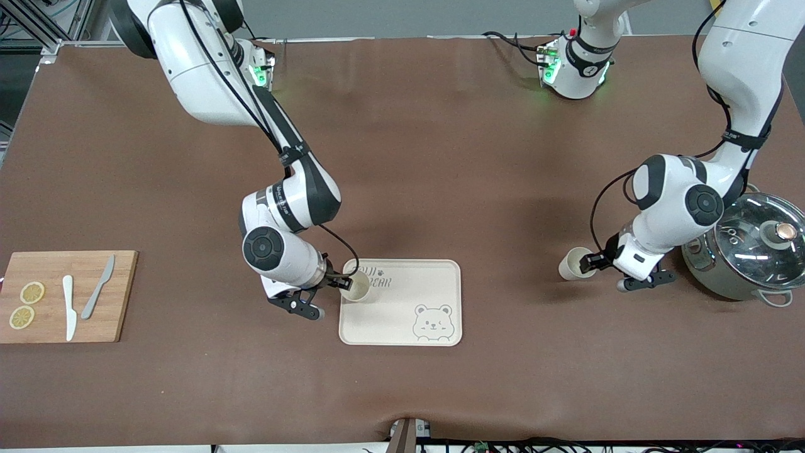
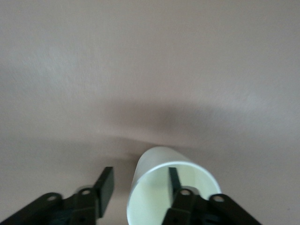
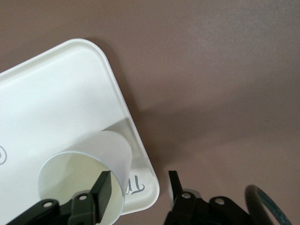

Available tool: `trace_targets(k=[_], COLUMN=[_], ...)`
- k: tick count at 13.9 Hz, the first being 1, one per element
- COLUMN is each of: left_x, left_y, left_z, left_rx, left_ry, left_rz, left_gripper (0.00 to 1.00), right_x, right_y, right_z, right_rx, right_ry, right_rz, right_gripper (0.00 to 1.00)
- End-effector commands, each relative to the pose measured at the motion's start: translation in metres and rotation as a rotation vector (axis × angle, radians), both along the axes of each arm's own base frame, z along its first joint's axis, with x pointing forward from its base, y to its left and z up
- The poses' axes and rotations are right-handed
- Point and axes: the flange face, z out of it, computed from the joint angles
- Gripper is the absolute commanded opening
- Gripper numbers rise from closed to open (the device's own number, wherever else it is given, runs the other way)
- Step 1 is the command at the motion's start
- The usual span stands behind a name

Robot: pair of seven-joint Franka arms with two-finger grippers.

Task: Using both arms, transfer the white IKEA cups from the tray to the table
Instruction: 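Set the cup down with the left gripper while the right gripper lifts the other cup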

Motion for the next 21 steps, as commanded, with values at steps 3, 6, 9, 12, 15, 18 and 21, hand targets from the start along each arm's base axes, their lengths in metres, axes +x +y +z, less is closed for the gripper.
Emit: trace_targets(k=[3,6,9,12,15,18,21], left_x=[0.012,0.026,0.034,0.039,0.038,0.038,0.039], left_y=[-0.004,-0.001,-0.003,-0.01,-0.012,-0.006,0.006], left_z=[0.069,0.104,0.135,0.165,0.177,0.198,0.227], left_rx=[0.058,0.076,0.085,0.088,0.097,0.106,0.113], left_ry=[-0.002,0.048,0.085,0.115,0.142,0.164,0.186], left_rz=[-0.024,-0.029,-0.037,-0.051,-0.053,-0.048,-0.033], left_gripper=[1.0,1.0,1.0,1.0,1.0,1.0,1.0], right_x=[0.0,0.002,0.01,0.019,0.02,-0.009,-0.053], right_y=[0.016,0.019,0.02,-0.013,-0.086,-0.16,-0.223], right_z=[-0.001,0.01,0.039,0.07,0.102,0.104,0.089], right_rx=[0.012,0.021,0.039,0.013,0.011,0.001,0.009], right_ry=[-0.002,-0.012,-0.027,0.055,0.082,0.075,0.123], right_rz=[-0.023,-0.028,-0.038,-0.031,0.119,0.201,0.291], right_gripper=[0.06,0.0,0.0,0.0,0.0,0.0,0.0])
